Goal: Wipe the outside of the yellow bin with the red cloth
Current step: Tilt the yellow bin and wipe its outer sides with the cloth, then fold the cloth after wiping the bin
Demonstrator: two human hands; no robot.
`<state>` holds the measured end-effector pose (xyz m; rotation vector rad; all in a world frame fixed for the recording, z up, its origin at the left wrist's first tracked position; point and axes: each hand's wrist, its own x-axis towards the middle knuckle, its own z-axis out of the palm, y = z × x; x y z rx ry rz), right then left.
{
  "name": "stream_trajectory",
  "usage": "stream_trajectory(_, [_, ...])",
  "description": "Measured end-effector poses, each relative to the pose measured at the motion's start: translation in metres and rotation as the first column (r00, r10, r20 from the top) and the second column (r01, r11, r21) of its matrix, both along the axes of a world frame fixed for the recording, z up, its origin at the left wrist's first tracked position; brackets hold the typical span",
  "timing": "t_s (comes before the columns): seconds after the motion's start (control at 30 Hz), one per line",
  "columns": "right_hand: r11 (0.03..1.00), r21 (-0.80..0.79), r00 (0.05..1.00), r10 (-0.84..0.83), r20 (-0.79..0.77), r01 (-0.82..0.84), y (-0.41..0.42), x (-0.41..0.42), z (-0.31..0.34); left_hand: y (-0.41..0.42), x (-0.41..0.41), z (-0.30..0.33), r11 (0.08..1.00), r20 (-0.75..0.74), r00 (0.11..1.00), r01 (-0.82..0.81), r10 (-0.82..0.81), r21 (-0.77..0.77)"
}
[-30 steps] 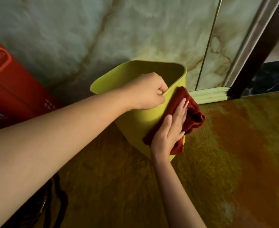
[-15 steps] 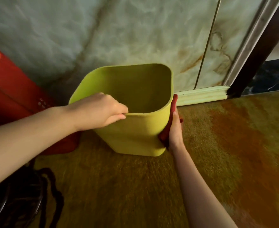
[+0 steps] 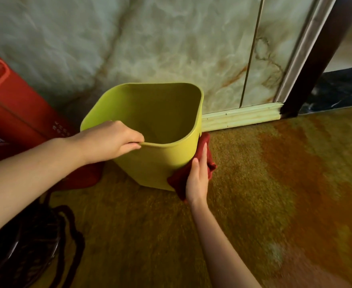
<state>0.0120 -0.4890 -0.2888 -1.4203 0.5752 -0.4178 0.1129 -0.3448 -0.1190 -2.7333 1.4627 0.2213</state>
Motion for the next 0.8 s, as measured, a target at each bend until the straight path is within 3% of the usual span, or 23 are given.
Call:
stream_trajectory(0.17, [0.992,-0.122,0.996,0.017,0.086,-0.007,0.046,-0.023,0.017,-0.007,-0.005,-0.002,0.998,0.01,0.998,-0.055,0.055,-0.019])
stream_trajectory(0.27, [0.994,-0.105,0.993,0.04,0.113,-0.028,0.062,-0.027,0.03,-0.005,-0.016,-0.012,0.965,-0.005,0.987,-0.16,0.163,-0.207])
stream_trajectory(0.3, [0.996,-0.078,0.992,0.047,0.12,-0.038,0.063,-0.028,0.032,0.0,-0.028,-0.019,0.918,0.027,0.976,-0.193,0.216,-0.347])
stream_trajectory(0.37, [0.999,-0.021,0.991,0.051,0.121,-0.049,0.06,-0.029,0.035,0.017,-0.058,-0.039,0.723,0.114,0.904,-0.248,0.412,-0.645])
stream_trajectory(0.4, [0.999,0.002,0.992,0.048,0.115,-0.049,0.058,-0.031,0.037,0.026,-0.073,-0.051,0.628,0.093,0.859,-0.291,0.504,-0.722])
stream_trajectory(0.47, [0.998,0.026,0.994,0.045,0.1,-0.048,0.056,-0.036,0.038,0.036,-0.088,-0.076,0.543,-0.103,0.817,-0.465,0.567,-0.699])
stream_trajectory(0.57, [0.996,0.068,0.993,0.056,0.1,-0.063,0.056,-0.048,0.036,0.027,-0.086,-0.103,0.55,-0.421,0.753,-0.657,0.506,-0.516])
stream_trajectory(0.8, [0.982,0.115,0.988,0.143,0.054,-0.149,0.062,-0.064,0.032,0.016,-0.08,-0.137,0.454,-0.552,0.668,-0.744,0.499,-0.49])
